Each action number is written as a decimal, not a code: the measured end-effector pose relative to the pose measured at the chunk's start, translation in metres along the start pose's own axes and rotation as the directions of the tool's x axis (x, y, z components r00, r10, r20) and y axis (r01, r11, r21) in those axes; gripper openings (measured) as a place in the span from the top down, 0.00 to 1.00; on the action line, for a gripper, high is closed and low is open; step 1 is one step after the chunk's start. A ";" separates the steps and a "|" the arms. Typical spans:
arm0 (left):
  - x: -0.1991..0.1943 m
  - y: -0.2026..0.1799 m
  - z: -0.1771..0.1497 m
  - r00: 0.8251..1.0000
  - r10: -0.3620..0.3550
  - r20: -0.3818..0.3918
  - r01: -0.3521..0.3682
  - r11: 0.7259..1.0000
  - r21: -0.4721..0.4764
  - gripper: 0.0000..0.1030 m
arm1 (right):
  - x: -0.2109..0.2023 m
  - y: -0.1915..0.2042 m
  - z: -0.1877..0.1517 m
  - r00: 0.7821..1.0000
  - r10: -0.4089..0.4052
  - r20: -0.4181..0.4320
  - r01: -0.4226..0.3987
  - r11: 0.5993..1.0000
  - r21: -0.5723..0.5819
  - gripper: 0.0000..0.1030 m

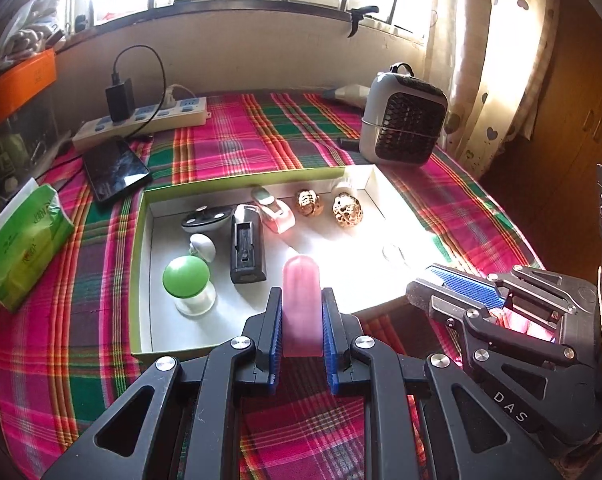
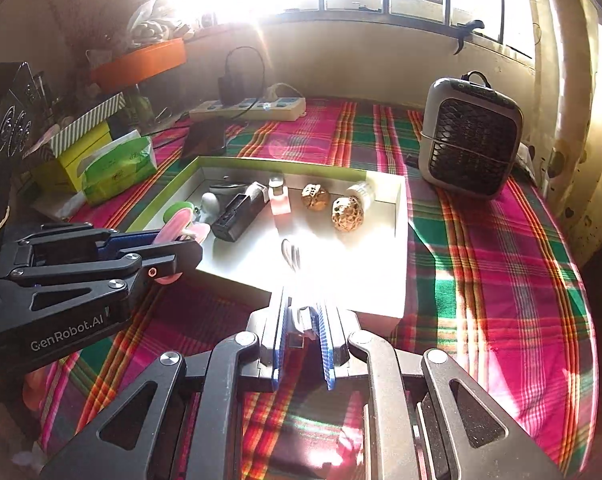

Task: Organize objects
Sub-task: 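Carry the pink clip with the left gripper into the box while the right gripper carries the cable there, then open the left gripper to release the pink clip while the right gripper releases the cable in the box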

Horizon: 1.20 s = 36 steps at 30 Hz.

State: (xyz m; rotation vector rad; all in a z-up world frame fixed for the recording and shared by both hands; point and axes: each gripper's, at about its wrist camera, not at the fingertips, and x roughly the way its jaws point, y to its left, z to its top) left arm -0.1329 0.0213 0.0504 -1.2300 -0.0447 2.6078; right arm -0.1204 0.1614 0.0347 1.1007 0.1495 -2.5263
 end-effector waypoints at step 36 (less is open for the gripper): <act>0.080 0.001 0.029 0.993 0.020 -0.114 -0.021 1.000 -0.006 0.84 | 0.074 -0.031 0.031 0.993 0.005 -0.116 -0.002 1.000 0.026 0.84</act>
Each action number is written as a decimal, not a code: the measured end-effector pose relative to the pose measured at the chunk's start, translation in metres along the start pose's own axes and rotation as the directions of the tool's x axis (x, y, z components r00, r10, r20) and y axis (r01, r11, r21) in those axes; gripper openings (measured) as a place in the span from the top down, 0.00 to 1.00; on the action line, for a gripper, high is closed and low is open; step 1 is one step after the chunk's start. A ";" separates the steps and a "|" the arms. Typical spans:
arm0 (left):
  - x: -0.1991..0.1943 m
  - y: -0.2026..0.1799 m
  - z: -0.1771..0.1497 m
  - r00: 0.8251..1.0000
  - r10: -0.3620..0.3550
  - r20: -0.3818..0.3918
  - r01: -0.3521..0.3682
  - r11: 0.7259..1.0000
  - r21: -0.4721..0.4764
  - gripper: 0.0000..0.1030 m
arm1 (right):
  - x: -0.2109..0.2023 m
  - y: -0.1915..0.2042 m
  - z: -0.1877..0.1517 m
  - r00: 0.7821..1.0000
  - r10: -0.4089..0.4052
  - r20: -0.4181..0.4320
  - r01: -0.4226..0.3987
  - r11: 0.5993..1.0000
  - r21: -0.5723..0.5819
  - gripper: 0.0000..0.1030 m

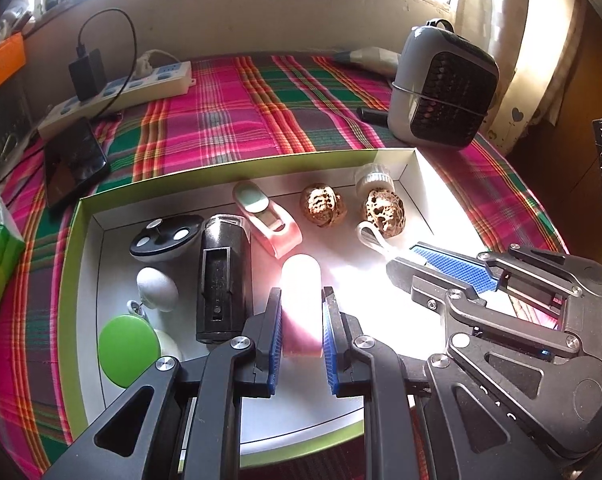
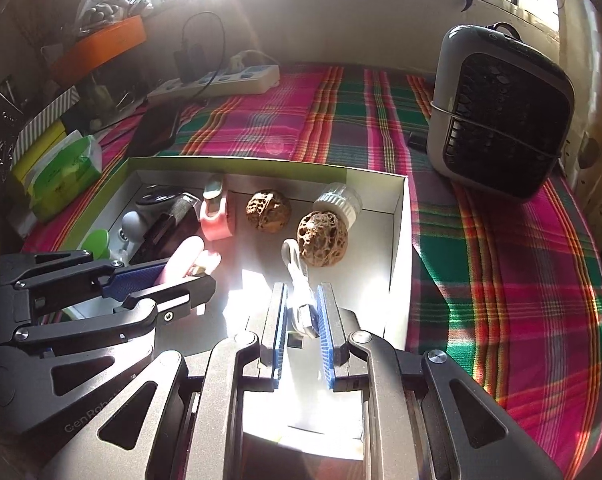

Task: Organize objects
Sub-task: 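Open the left gripper to release the pink clip while the right gripper releases the cable in the box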

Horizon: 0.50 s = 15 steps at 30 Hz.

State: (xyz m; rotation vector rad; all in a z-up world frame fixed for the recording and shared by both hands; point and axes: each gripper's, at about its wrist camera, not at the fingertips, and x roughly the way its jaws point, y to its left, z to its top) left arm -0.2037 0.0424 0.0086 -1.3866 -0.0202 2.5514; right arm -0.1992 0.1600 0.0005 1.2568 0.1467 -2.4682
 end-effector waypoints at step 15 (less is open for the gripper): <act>0.002 -0.002 0.001 1.000 0.008 -0.001 -0.008 1.000 0.003 0.80 | 0.001 -0.002 0.002 1.000 -0.007 0.007 0.007 1.000 0.004 0.84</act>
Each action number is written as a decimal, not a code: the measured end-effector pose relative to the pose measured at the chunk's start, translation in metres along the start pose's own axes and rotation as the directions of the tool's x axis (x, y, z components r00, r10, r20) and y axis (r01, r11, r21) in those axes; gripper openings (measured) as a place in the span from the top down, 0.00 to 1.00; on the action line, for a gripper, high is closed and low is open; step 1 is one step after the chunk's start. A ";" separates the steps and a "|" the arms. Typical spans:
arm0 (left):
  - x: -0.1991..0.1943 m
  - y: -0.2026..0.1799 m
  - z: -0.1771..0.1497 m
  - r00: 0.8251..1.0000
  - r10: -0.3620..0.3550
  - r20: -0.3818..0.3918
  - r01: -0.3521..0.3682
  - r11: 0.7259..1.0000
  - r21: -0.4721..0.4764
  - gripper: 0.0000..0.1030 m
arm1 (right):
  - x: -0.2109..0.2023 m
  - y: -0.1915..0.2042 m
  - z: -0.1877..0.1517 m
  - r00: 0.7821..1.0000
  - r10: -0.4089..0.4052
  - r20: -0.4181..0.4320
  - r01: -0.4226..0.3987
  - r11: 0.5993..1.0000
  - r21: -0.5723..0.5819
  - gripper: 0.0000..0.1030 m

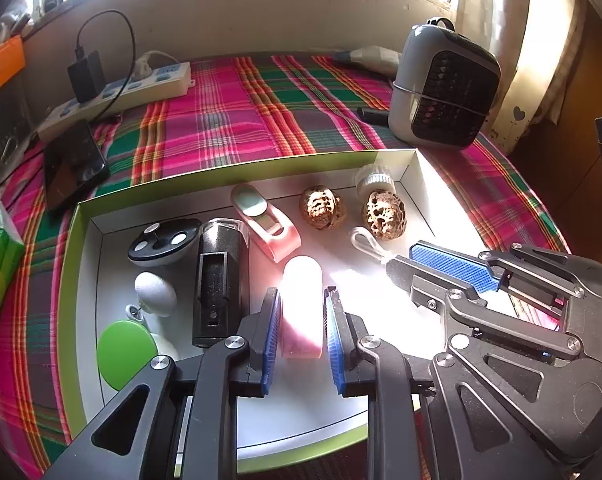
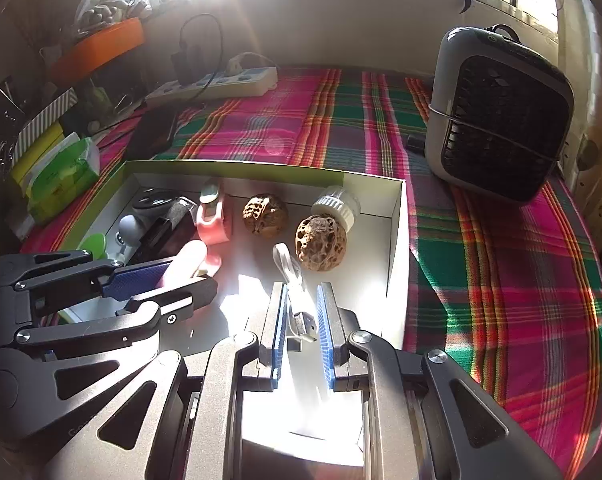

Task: Organize objects
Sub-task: 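Open the left gripper to release the pink clip while the right gripper releases the cable in the box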

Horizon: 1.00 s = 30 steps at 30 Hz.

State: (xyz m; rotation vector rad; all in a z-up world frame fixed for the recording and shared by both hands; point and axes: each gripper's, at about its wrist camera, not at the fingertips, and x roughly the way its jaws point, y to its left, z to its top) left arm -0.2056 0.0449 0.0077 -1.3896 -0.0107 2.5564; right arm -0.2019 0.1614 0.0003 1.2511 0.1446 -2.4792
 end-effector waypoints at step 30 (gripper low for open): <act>-0.040 0.004 -0.021 0.995 0.074 0.062 -0.071 0.996 -0.047 0.71 | -0.039 0.008 -0.016 0.995 -0.039 0.092 0.035 0.998 0.044 0.67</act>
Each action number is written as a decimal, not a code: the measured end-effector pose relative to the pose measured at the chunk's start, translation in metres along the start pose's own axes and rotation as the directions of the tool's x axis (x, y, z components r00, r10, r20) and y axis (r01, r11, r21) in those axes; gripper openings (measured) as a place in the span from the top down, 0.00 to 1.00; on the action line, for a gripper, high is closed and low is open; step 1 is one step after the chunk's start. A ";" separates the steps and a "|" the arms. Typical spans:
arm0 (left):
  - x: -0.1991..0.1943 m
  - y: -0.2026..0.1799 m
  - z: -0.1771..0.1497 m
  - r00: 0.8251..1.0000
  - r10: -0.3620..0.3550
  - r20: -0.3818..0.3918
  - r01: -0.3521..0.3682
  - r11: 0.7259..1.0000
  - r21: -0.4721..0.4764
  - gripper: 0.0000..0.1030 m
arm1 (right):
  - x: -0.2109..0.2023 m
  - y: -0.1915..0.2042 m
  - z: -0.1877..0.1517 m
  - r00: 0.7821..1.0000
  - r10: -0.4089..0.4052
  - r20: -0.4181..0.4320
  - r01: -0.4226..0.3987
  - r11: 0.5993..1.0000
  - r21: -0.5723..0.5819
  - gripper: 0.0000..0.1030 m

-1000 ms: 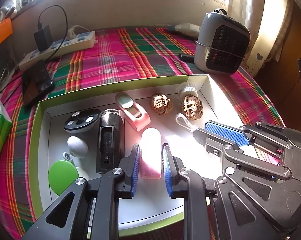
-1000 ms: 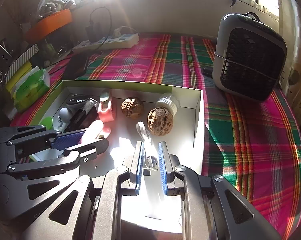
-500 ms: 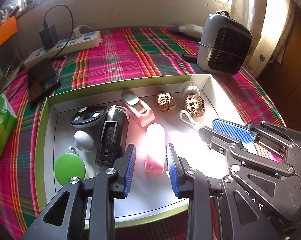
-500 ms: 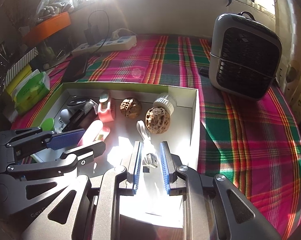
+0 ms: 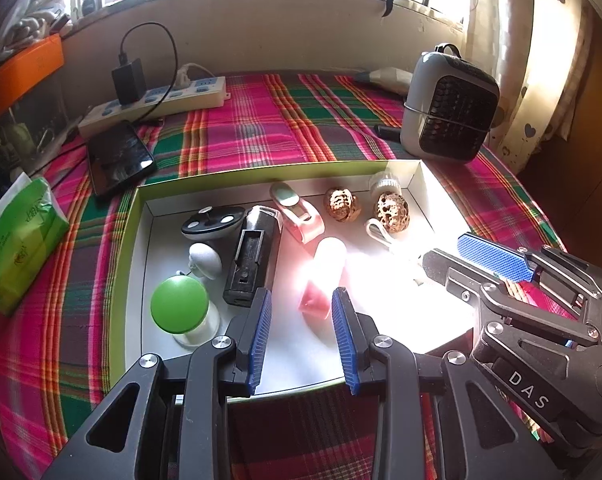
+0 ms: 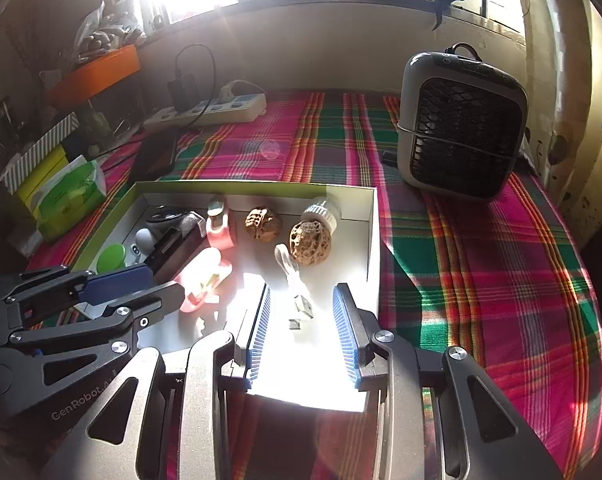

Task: Organize objects
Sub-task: 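Open the left gripper to release the pink clip while the right gripper releases the cable in the box, then withdraw both open grippers back from the box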

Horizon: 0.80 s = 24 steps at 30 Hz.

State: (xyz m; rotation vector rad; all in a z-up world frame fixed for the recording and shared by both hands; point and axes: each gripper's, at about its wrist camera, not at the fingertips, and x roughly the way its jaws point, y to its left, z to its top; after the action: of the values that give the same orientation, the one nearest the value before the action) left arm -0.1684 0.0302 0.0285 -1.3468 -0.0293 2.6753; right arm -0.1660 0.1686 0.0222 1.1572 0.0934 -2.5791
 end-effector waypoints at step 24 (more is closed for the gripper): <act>-0.042 0.000 -0.036 0.998 0.026 0.058 -0.025 0.999 -0.023 0.71 | -0.037 0.014 -0.024 0.999 -0.003 0.052 0.002 1.000 0.013 0.61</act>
State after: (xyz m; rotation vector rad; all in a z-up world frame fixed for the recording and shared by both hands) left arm -0.1154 0.0231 0.0406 -1.2837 -0.0488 2.7431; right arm -0.1213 0.1691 0.0344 1.0937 0.0659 -2.6138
